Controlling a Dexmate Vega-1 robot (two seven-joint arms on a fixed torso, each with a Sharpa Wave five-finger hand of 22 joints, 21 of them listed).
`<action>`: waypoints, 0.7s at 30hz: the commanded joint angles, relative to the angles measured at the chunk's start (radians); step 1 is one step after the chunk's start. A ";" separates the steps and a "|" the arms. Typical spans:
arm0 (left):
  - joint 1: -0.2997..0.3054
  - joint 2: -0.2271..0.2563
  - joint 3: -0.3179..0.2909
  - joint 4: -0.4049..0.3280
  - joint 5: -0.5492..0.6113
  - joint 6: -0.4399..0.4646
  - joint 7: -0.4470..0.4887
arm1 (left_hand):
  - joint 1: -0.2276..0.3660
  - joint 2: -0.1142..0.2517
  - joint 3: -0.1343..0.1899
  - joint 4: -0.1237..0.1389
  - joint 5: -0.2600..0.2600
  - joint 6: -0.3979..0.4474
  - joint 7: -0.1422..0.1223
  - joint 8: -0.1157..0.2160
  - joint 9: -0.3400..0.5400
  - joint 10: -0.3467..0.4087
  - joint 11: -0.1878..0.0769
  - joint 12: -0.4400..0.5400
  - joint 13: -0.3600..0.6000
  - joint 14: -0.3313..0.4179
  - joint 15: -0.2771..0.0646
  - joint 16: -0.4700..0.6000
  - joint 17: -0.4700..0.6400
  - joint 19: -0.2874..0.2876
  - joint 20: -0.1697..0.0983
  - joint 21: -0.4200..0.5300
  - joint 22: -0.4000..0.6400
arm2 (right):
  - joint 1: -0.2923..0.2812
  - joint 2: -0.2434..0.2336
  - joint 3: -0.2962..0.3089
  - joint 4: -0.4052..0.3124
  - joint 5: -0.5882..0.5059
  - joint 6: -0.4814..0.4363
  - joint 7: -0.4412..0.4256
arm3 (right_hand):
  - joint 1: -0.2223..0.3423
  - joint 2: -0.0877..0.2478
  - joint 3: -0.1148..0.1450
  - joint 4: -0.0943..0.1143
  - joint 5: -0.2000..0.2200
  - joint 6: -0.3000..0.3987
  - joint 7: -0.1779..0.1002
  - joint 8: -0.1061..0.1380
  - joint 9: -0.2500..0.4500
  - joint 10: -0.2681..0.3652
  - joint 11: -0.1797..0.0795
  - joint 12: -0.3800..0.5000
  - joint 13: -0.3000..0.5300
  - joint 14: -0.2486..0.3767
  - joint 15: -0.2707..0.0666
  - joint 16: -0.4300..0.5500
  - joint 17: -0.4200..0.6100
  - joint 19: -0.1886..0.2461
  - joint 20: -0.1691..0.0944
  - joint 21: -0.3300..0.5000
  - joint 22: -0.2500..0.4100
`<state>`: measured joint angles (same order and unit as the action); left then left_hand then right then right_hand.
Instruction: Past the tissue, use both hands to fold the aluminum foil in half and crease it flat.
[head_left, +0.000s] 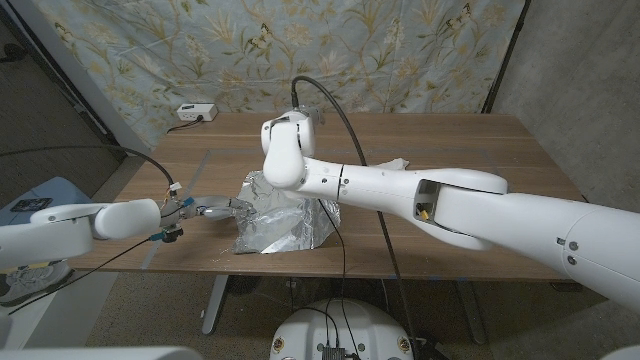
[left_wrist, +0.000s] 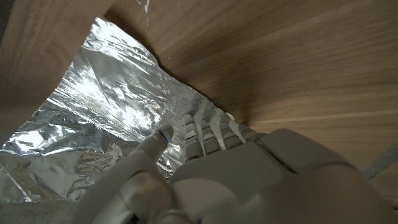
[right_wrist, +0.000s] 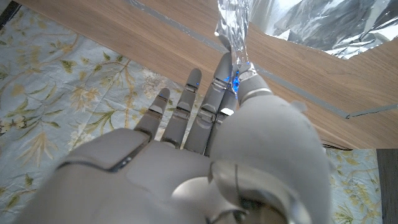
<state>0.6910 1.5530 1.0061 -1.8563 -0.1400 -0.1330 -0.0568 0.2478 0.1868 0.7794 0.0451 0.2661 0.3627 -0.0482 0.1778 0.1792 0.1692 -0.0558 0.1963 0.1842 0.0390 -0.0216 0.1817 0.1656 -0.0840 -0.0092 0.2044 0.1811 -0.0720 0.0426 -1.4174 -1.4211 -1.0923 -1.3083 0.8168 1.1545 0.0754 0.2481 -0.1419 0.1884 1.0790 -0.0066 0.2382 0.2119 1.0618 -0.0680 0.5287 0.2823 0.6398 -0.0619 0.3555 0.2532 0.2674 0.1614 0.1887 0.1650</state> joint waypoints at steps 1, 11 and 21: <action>0.001 0.000 0.001 0.001 -0.007 0.002 -0.001 | 0.011 0.004 0.001 -0.007 -0.001 0.004 0.007 0.005 0.004 0.003 0.006 0.005 0.002 0.009 0.006 0.001 0.005 -0.006 0.002 0.008 0.004 | 0.025 0.031 0.011 0.036 0.203 0.030 -0.110 | -0.006 0.009 -0.006 -0.001 -0.001 -0.001 0.005 -0.003 0.003 0.000 0.010 0.000 0.000 -0.002 -0.006 0.006 0.003 0.004 0.007 0.004 0.002; -0.057 0.000 0.066 0.002 -0.007 0.003 -0.002 | 0.015 0.006 0.001 -0.009 -0.001 0.000 0.008 0.004 0.004 0.003 0.008 0.005 0.002 0.007 0.007 0.001 0.006 -0.006 0.004 0.008 0.004 | 0.062 0.059 0.003 0.094 0.361 0.055 -0.206 | -0.013 0.014 -0.014 0.003 -0.004 -0.006 0.005 -0.009 0.003 -0.006 0.016 -0.003 -0.004 -0.006 0.002 0.006 0.002 0.009 0.011 0.003 0.002; -0.074 0.000 0.085 0.002 -0.006 -0.006 -0.004 | 0.019 0.005 0.000 -0.012 -0.001 0.002 0.005 0.005 0.004 0.002 0.006 0.005 0.002 0.008 0.006 0.002 0.006 -0.006 0.003 0.008 0.004 | 0.103 0.096 -0.003 0.159 0.470 0.094 -0.266 | -0.018 0.019 -0.020 0.005 -0.005 -0.015 0.012 -0.016 0.004 -0.014 0.021 -0.004 -0.003 -0.011 0.010 0.005 0.002 0.015 0.025 0.003 0.002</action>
<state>0.6375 1.5531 1.0664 -1.8548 -0.1463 -0.1342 -0.0566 0.2518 0.1908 0.7779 0.0383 0.2661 0.3607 -0.0428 0.1756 0.1791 0.1691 -0.0558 0.1962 0.1832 0.0429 -0.0177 0.1774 0.1702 -0.0841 -0.0092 0.2043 0.1812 -0.0106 0.1005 -1.4129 -1.3307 -0.7558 -1.2500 0.6250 1.1382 0.0914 0.2344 -0.1365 0.1845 1.0698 0.0020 0.2253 0.2115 1.0458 -0.0522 0.5287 0.2777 0.6309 -0.0531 0.3555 0.2532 0.2819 0.1756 0.1887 0.1649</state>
